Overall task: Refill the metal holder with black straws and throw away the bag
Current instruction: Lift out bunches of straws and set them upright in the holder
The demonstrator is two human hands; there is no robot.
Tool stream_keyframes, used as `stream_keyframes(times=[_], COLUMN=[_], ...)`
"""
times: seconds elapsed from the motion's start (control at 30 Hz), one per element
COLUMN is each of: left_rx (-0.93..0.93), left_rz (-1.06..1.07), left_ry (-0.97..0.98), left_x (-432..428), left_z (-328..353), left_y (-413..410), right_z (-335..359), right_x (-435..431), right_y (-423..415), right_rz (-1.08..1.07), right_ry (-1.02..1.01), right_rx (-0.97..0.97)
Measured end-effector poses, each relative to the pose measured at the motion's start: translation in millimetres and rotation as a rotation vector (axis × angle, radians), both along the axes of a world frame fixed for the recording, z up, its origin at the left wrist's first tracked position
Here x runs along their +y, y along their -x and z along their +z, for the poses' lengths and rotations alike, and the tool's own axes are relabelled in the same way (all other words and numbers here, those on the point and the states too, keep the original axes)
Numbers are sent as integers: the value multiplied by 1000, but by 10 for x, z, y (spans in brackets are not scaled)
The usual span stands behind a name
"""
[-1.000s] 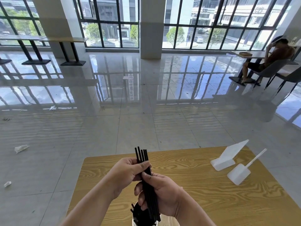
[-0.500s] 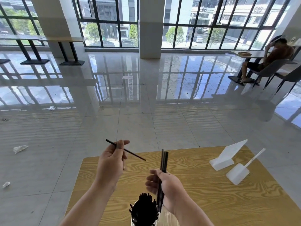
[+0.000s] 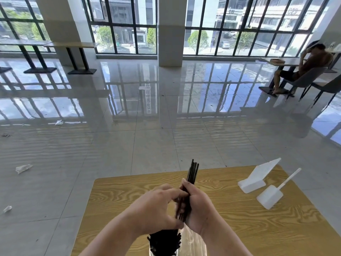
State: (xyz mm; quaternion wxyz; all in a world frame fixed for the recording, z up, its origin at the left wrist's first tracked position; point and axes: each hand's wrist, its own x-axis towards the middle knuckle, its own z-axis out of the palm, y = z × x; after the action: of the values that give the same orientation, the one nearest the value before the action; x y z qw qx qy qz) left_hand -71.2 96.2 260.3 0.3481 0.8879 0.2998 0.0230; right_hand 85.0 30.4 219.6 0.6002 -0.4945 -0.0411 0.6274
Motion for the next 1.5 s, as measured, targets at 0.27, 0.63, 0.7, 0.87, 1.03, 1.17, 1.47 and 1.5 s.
stream_keyframes(times=[0.27,0.63,0.7,0.87,1.03,1.17,1.47,1.5], left_rx=[-355,-449,-467,-510,-910,-1056,-341,-323], left_rz=[501,536,528,609,997,874,146,125], left_ry=[238,688,717,654,412,387,-351,-342], left_x=[235,235,216,219,475,520,-117,-122], left_z=[-99,-106,-94,-49,47,179,-77,-85], left_y=[62,62,67,53,133,193,-19,-18], right_z=[110,169,168,121,22,-65,90,97], right_x=[-126,-186,-201,-236,-302,-278,-34,-21], right_y=[38,240,235,224,136,78,40,36], right_rz=[194,498,501,560,667,320,134,104], right_ry=[-160,-302,-309,-286,-102,-37,-87,-62], right_rx=[126,80,72,47,-136,10,-7,-25])
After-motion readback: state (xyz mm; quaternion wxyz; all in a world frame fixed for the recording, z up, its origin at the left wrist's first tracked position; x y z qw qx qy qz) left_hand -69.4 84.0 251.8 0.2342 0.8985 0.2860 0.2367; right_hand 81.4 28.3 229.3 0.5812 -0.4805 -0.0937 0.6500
